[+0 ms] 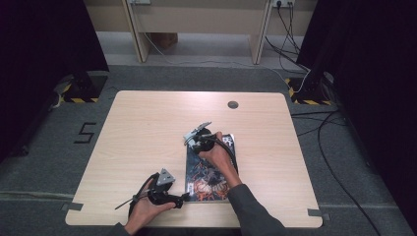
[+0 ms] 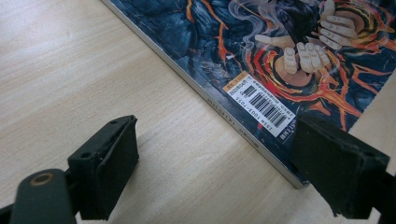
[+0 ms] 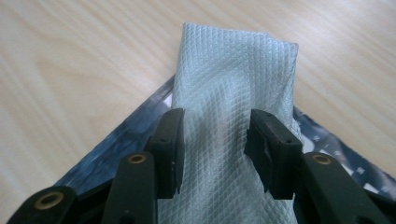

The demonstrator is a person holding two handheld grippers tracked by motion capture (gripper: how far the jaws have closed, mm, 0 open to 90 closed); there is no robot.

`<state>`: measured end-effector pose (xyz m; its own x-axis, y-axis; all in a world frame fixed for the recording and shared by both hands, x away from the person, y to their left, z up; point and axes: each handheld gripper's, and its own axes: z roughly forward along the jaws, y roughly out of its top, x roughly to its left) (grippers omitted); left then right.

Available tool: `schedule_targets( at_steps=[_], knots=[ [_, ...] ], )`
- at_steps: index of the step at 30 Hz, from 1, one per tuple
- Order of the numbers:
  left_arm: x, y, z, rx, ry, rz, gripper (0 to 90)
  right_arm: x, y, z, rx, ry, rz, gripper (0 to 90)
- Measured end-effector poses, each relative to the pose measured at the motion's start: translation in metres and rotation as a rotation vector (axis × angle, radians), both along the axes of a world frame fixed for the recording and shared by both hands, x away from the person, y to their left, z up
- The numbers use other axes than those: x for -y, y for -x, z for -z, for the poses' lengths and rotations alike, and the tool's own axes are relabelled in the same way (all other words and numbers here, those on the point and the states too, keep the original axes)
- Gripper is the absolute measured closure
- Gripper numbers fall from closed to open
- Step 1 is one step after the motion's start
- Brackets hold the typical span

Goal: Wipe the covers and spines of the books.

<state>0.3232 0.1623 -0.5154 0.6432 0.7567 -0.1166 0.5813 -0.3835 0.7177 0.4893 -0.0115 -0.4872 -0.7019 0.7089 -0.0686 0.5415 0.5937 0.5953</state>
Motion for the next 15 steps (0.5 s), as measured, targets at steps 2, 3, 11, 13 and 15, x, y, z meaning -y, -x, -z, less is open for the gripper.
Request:
schedule_targets(
  at_steps=[2, 3, 11, 13, 15],
  knots=[
    [0.0, 0.0, 0.0, 0.003, 0.002, -0.002, 14.1, 0.001, 0.003, 0.0, -0.013, -0.008, -0.009, 56.6],
    [0.0, 0.0, 0.0, 0.002, 0.001, 0.0, 14.1, 0.0, 0.006, 0.0, -0.019, -0.014, -0.014, 56.6],
    [0.0, 0.0, 0.0, 0.004, 0.005, -0.004, 14.1, 0.0, 0.033, 0.0, -0.032, -0.018, -0.118, 56.6],
    [0.0, 0.0, 0.0, 0.002, 0.001, -0.002, 14.1, 0.001, 0.04, 0.0, -0.035, -0.012, -0.141, 56.6],
    [0.0, 0.001, 0.0, 0.001, -0.001, -0.003, 14.2, 0.003, 0.047, -0.001, -0.039, -0.004, -0.168, 56.6]
  ],
)
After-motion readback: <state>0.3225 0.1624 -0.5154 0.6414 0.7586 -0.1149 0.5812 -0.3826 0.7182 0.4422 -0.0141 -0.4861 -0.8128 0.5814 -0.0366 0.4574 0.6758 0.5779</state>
